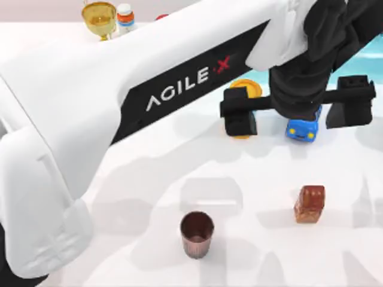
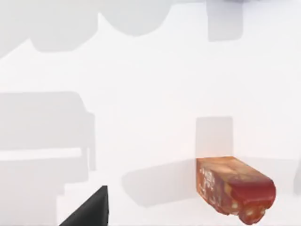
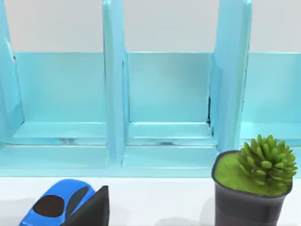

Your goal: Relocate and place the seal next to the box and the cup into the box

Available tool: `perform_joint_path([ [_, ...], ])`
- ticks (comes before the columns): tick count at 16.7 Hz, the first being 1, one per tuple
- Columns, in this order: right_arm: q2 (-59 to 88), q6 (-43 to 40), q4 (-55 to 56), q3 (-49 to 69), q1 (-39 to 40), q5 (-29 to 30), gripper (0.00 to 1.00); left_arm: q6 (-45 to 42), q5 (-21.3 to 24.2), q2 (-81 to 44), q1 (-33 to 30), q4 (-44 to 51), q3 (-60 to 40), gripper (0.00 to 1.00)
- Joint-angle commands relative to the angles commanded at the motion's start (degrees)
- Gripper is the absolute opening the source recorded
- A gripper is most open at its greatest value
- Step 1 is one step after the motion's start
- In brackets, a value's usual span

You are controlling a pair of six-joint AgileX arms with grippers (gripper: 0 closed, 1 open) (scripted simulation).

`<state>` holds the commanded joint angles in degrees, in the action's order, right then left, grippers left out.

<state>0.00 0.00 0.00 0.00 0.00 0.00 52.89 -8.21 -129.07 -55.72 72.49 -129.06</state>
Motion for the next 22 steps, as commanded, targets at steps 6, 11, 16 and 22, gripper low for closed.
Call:
perform_joint_path([
  [6,0.0,0.0,0.0,0.0,0.0,0.0,1.0,7.6,-1.3,-18.3,-7.3,10.8,-18.3,1.0],
  [11,0.0,0.0,0.0,0.0,0.0,0.0,1.0,8.4,-1.4,-20.2,-8.0,11.9,-20.1,1.0],
  [16,0.0,0.0,0.0,0.0,0.0,0.0,1.0,8.0,-1.4,-20.2,-7.6,9.5,-17.7,1.0],
  [22,0.0,0.0,0.0,0.0,0.0,0.0,1.0,6.9,-1.3,-20.4,-6.5,-3.8,-5.1,1.0],
])
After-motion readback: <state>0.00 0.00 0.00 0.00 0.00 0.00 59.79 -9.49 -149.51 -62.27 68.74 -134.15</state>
